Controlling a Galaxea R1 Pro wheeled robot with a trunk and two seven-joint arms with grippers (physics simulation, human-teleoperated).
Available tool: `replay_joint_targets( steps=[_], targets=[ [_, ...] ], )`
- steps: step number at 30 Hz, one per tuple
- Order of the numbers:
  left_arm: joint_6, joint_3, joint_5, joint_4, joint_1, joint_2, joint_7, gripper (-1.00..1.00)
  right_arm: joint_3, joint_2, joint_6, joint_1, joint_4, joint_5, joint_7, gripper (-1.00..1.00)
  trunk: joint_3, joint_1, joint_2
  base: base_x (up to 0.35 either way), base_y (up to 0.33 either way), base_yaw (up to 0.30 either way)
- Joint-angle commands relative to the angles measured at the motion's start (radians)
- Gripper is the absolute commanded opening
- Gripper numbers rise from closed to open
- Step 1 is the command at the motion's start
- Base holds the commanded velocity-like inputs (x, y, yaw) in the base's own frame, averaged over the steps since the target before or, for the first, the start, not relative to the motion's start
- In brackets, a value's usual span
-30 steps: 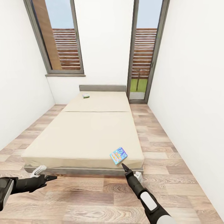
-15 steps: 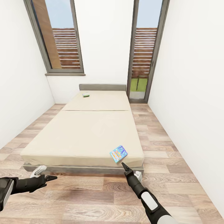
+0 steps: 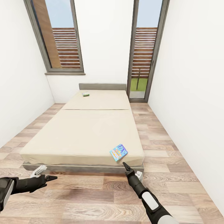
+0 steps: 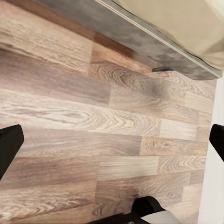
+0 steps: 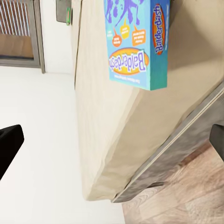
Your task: Put all the toys in the child's room - the three board games (two on the bed and one on the table), the two jigsaw puzzles on the table, and the tennis ball on the table - inside the toy box on the table in the child's room.
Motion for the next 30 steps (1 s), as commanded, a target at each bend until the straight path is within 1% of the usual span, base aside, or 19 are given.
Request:
replay_joint_targets(
  steps=[1, 8, 15, 19, 26, 30],
  targets=[
    [0.006, 0.004, -0.011, -0.001, -0.001, -0.001, -0.01, 1.0, -0.004, 0.001, 0.01, -0.001, 0.0, -0.01, 0.003, 1.0, -0.001, 0.0, 0.0, 0.0, 0.0, 0.0],
    [0.006, 0.005, -0.011, -0.001, -0.001, -0.001, -0.008, 1.0, -0.005, 0.001, 0.01, -0.001, 0.0, -0.01, 0.003, 1.0, -0.001, 0.0, 0.0, 0.022, 0.004, 0.0],
    [0.005, 0.004, -0.013, -0.001, -0.001, -0.001, -0.008, 1.0, -0.007, 0.002, 0.009, -0.001, 0.005, -0.012, 0.002, 1.0, -0.001, 0.0, 0.0, 0.199, 0.07, 0.0],
    [0.004, 0.004, -0.012, -0.001, -0.001, -0.001, -0.008, 1.0, -0.009, 0.002, 0.009, -0.001, 0.006, -0.014, 0.002, 1.0, -0.001, 0.0, 0.0, 0.095, 0.025, 0.0],
    [0.004, 0.003, -0.013, -0.001, -0.001, -0.001, -0.007, 1.0, -0.046, 0.001, 0.008, -0.001, 0.008, -0.036, 0.003, 1.0, -0.001, 0.0, 0.0, 0.022, 0.006, 0.0],
    [0.004, 0.003, -0.013, -0.001, -0.001, -0.001, -0.007, 1.0, -0.052, 0.001, 0.009, -0.001, 0.008, -0.04, 0.002, 1.0, -0.001, 0.0, 0.0, 0.046, 0.001, 0.0]
  ],
)
